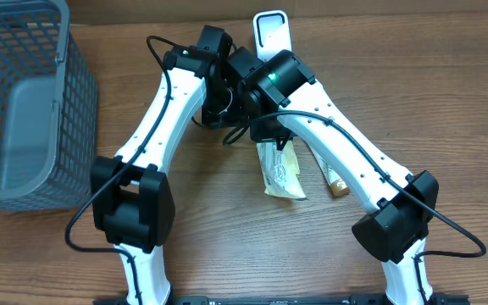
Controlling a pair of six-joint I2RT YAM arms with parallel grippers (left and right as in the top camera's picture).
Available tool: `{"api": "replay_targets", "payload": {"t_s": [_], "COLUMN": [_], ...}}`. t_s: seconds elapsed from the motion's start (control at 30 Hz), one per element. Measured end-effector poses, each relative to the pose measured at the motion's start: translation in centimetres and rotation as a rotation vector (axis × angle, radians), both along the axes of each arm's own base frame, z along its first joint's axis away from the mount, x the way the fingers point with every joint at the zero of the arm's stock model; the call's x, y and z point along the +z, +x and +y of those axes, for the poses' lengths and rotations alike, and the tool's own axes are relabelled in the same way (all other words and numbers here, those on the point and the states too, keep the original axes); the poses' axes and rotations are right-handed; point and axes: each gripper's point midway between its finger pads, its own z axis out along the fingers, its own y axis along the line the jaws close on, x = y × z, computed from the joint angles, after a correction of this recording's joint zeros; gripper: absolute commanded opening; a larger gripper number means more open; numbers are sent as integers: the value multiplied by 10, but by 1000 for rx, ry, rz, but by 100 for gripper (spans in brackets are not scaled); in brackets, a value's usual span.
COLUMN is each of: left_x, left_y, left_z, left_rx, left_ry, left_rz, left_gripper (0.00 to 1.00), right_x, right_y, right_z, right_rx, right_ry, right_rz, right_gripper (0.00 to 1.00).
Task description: Scan the item barcode
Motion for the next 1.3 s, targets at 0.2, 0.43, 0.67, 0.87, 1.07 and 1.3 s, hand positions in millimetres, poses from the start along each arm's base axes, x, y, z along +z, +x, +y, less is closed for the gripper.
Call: {"api": "replay_targets", "payload": {"t_s": [0.2,0.43,0.67,0.87,1.07,1.3], "left_x": [-60,-64,-48,-44,-52,-61], "left_y": [16,28,21,16,12,11], "left_z": [-6,-26,-44,-53,-39,26], "left_rx": [10,-152,-278,-306,-247,-81], "left_ry": [-13,-382,-599,-635,-579,-496], "left_rz": [67,41,-7,-7,62,169], "left_gripper": [100,100,100,100,100,100], "right_x": [-2,-3,9,19,6,-12], "right_y": [-1,11,30,43,44,13], "right_z": [-2,-7,-4,9,22,-36], "right_rx": [7,25,64,97,104,-17], "right_ry": [41,213,483,617,627,368], "right_rz": [49,140,190,161,162,291], "right_gripper": [4,4,4,8,24,98]}}
